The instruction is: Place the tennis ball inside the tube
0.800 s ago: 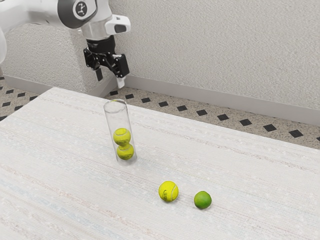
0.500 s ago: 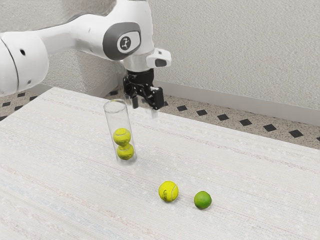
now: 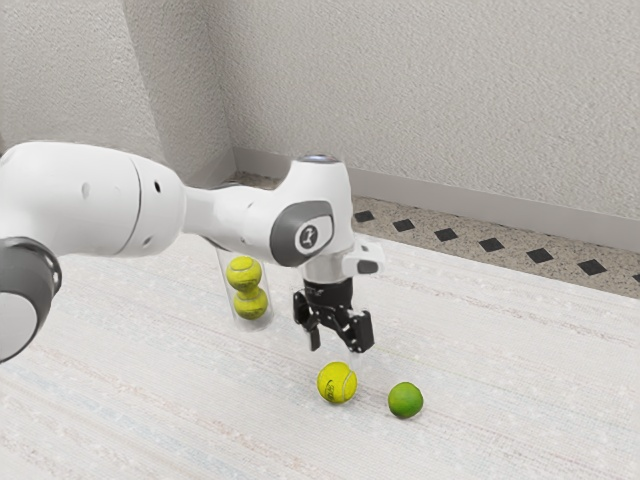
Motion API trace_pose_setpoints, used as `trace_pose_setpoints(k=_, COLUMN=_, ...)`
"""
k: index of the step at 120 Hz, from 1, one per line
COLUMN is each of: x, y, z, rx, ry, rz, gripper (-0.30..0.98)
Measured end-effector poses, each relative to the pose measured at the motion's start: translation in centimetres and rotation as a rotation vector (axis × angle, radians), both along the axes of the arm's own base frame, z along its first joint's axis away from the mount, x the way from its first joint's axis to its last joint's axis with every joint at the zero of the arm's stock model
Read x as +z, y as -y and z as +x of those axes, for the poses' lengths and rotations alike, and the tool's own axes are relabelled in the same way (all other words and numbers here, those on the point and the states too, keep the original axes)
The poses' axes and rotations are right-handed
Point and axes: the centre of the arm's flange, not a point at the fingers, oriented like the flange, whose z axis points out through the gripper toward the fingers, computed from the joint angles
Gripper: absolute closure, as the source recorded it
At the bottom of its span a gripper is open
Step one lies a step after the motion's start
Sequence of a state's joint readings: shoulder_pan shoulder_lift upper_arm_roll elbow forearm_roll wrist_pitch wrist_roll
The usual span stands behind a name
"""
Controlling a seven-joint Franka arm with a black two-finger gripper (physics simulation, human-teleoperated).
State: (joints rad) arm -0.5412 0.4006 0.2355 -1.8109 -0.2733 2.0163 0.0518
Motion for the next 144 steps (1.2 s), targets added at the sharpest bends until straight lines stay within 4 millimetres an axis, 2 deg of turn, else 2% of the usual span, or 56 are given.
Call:
trace_pose_setpoints(k=16, x=-2.0, y=0.2, z=-0.6, rx=0.008, ry=0.003, rz=0.0, gripper=0.02)
trace_pose_setpoints(k=52, x=-4.6, y=0.6, z=-0.6, rx=0.012, ry=0.018, rz=0.011, gripper=0.02)
trace_pose_setpoints(k=83, x=-7.1, y=-0.1, z=-0.9, rx=0.038, ry=0.001, rz=0.018, gripper=0.02)
trace_pose_setpoints(k=100, x=-7.4, y=0.0, z=-0.8, rx=0.047, ry=0.009, rz=0.012, gripper=0.02)
trace_pose_setpoints(k=124, x=-7.5, y=0.1, z=-0.8, rx=0.052, ry=0.016, rz=0.007, gripper=0.22)
trace_pose_setpoints(k=144, x=-7.1, y=0.3, z=-0.7, rx=0.049, ry=0.025, rz=0.009, gripper=0.29)
